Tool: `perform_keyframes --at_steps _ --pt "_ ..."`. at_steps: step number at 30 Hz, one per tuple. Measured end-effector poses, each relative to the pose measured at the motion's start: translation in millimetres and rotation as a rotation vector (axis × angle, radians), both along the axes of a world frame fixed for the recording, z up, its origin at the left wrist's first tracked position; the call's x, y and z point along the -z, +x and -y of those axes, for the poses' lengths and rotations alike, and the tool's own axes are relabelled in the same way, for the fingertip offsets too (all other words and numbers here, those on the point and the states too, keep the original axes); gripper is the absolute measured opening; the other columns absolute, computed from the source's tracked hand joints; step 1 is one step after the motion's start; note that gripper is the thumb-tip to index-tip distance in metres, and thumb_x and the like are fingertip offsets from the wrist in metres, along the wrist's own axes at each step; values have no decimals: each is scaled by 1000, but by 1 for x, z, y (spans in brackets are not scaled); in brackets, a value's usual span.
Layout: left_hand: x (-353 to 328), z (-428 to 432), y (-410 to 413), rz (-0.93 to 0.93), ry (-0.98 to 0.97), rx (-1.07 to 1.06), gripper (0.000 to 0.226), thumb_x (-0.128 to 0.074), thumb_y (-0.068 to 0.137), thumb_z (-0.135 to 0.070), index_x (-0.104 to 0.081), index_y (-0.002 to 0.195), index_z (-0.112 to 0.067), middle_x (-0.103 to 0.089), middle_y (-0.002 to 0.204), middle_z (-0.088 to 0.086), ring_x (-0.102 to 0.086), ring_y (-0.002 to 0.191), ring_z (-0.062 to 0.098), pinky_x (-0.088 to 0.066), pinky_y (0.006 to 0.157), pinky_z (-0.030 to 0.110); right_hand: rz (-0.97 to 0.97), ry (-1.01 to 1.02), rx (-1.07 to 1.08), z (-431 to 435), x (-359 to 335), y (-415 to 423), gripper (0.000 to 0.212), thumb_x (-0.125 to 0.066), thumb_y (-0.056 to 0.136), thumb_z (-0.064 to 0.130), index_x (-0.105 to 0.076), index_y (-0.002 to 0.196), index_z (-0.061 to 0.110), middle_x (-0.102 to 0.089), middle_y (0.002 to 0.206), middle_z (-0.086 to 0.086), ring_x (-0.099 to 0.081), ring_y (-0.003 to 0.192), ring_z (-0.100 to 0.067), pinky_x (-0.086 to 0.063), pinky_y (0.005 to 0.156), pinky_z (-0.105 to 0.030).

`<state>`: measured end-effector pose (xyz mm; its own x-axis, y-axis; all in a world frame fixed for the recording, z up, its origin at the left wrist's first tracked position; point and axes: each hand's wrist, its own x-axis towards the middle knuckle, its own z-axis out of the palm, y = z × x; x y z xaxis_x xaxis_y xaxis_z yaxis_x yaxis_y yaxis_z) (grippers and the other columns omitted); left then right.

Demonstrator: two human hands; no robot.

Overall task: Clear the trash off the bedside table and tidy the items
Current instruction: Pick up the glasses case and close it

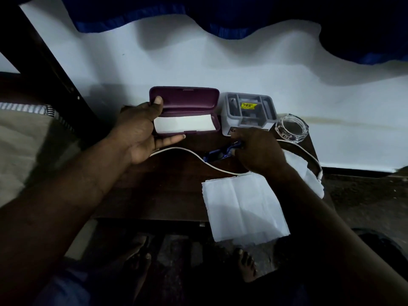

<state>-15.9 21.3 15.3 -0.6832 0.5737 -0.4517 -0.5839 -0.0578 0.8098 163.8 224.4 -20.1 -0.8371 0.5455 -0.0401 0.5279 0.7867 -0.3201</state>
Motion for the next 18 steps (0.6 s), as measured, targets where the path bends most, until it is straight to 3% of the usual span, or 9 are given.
perform_keyframes --at_steps 5,11,18 --pt "-1 1 -2 15 -1 -4 25 -63 99 -35 -66 113 -15 -74 120 9 -78 93 28 -63 67 45 92 6 36 13 7 0 47 -74 80 28 -66 126 33 -62 132 1 -61 118 -30 -55 91 -42" --pt "1 1 -2 24 -11 -3 27 -64 99 -34 -67 115 -12 -75 118 10 -78 95 30 -63 71 48 109 80 75 21 6 -3 26 -70 81 22 -71 106 30 -67 119 -2 -65 109 -31 -51 82 -38" --pt "7 -1 -2 22 -17 13 25 -65 98 -33 -68 112 -13 -77 115 9 -78 94 31 -62 73 51 185 121 101 21 6 -5 22 -67 84 25 -77 104 30 -70 113 -6 -67 106 -33 -53 79 -38"
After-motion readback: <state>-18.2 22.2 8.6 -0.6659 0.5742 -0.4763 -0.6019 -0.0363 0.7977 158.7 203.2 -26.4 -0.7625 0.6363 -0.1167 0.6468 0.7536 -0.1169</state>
